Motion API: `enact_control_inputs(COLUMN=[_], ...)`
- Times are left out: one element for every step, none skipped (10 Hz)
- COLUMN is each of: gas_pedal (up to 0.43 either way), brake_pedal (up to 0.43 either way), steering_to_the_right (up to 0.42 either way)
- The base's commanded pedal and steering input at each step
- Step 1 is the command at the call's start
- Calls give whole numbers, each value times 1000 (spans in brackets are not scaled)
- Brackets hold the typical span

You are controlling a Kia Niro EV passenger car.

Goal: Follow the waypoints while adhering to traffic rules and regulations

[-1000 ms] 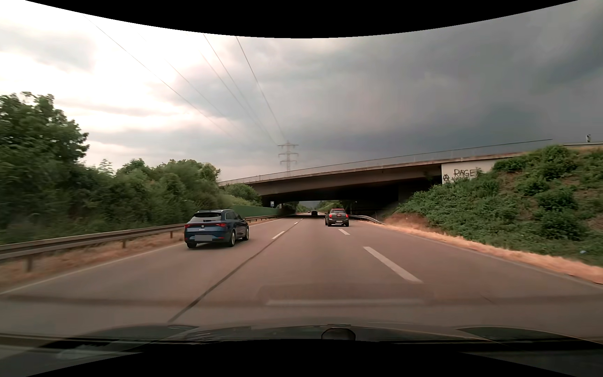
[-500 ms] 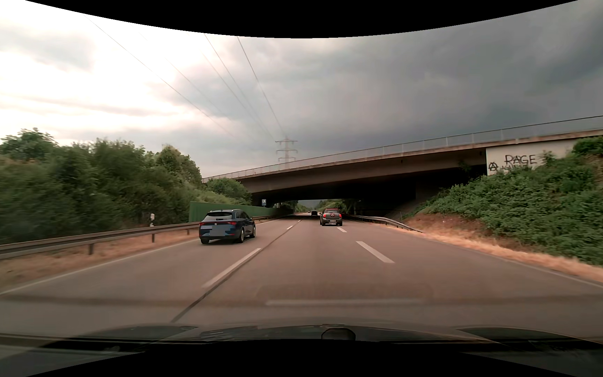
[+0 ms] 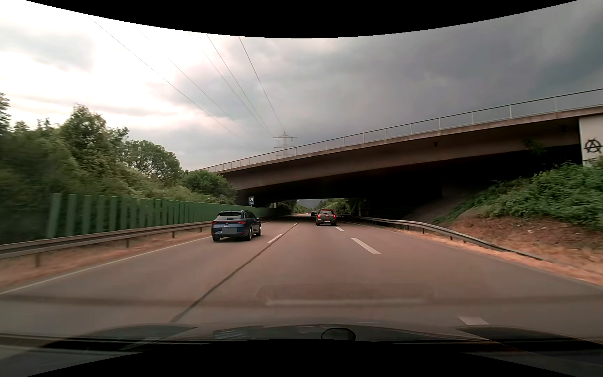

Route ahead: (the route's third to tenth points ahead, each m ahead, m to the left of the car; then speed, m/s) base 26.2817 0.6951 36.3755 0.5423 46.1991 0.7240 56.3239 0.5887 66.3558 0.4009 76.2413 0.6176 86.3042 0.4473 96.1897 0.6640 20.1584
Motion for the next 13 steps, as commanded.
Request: enact_control_inputs(gas_pedal=[177, 177, 177, 169, 169, 169, 169, 169, 169, 169, 169, 169, 169], brake_pedal=[0, 0, 0, 0, 0, 0, 0, 0, 0, 0, 0, 0, 0], steering_to_the_right=[-1, -1, -1, -1, -1, -1, -1, -1, -1, -1, -1, -1, -1])
